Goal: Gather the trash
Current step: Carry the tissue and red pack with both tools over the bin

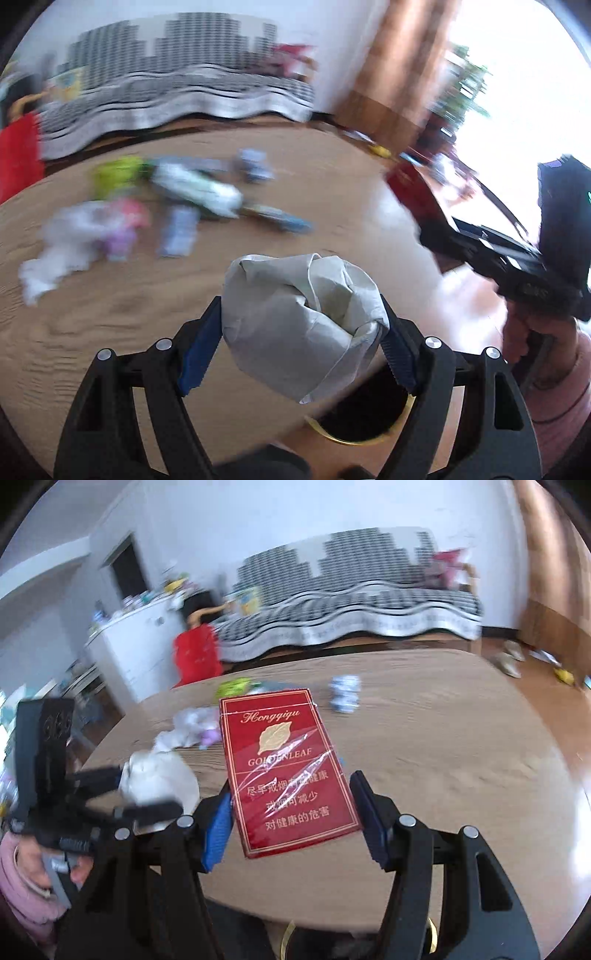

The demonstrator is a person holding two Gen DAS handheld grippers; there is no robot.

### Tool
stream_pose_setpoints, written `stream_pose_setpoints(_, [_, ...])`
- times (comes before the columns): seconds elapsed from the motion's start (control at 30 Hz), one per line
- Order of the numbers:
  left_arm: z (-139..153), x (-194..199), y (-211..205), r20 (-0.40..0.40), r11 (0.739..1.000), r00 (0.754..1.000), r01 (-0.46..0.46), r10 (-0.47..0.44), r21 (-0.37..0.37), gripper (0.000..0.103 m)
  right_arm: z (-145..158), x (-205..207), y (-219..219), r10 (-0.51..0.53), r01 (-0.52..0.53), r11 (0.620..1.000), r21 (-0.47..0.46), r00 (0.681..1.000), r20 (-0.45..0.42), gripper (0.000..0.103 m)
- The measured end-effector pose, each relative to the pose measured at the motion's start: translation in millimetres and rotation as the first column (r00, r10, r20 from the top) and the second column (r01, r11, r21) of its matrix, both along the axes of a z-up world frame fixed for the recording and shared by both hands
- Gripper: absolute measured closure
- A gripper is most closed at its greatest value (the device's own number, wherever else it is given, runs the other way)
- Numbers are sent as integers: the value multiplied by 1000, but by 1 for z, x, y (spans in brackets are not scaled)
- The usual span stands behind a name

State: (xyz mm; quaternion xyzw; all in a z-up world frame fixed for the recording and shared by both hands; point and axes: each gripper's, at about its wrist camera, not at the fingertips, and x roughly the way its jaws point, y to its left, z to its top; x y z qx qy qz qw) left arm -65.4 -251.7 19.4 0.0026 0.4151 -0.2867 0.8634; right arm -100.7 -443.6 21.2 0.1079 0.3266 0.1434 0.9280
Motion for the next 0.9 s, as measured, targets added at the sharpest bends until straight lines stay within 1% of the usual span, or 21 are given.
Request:
stream_pose_setpoints(0.03, [-3,-8,-17,-14,999,999,45,-45,-5,26,-4,-15,-16,-40,40,999,22,999,-9,44])
stream_pose_setpoints(0.1, [-18,-29,-59,-69,988,985,155,-156,-18,26,-15,-41,-40,-94,96,994,51,995,-32,44])
stream_pose_setpoints(0.17, [-36,-44,-89,-110,976,970,218,-217,-5,26,-31,-62,-61,-149,154,986,68,986,-69,44])
stream_pose_setpoints(0.23, [-63,-57,-116,-162,965,955,257,-247,41,26,-54,-80,-80,-195,209,973,102,972,-133,44])
stream_pose_setpoints(0.3, [-85,-64,-131,-211,957,941,283,-265,63,26,-85,-99,-96,-223,259,955,146,949,-223,44])
stream_pose_setpoints(0.33, [-100,-68,-138,-246,952,930,298,-274,65,26,-97,-107,-99,-232,276,949,154,939,-253,44])
stream_pose_setpoints(0.4, [-119,-72,-143,-283,948,918,309,-279,69,26,-127,-117,-108,-244,321,925,201,912,-331,44])
stream_pose_setpoints(0.43, [-131,-73,-144,-302,945,912,316,-278,82,26,-145,-119,-113,-243,349,906,238,891,-382,44])
stream_pose_setpoints(0.5, [-145,-70,-142,-322,944,909,314,-267,103,26,-169,-120,-118,-237,380,883,275,867,-439,44])
stream_pose_setpoints(0.53, [-151,-67,-138,-342,948,907,299,-246,110,26,-178,-119,-120,-230,391,872,295,859,-458,44])
stream_pose_setpoints(0.57, [-153,-63,-135,-358,953,903,288,-236,98,26,-184,-119,-121,-217,396,859,324,855,-470,44])
stream_pose_setpoints(0.6, [-153,-59,-132,-363,957,904,275,-227,87,26,-188,-117,-120,-205,396,852,343,854,-478,44])
stream_pose_setpoints(0.67, [-150,-56,-128,-349,964,912,256,-214,78,26,-190,-110,-117,-191,385,857,344,855,-483,44])
stream_pose_setpoints(0.73, [-151,-54,-125,-360,966,910,247,-207,69,26,-189,-104,-113,-182,375,862,340,856,-484,44])
stream_pose_setpoints(0.9, [-154,-58,-135,-364,965,906,255,-217,58,26,-189,-102,-115,-179,370,868,330,855,-486,44])
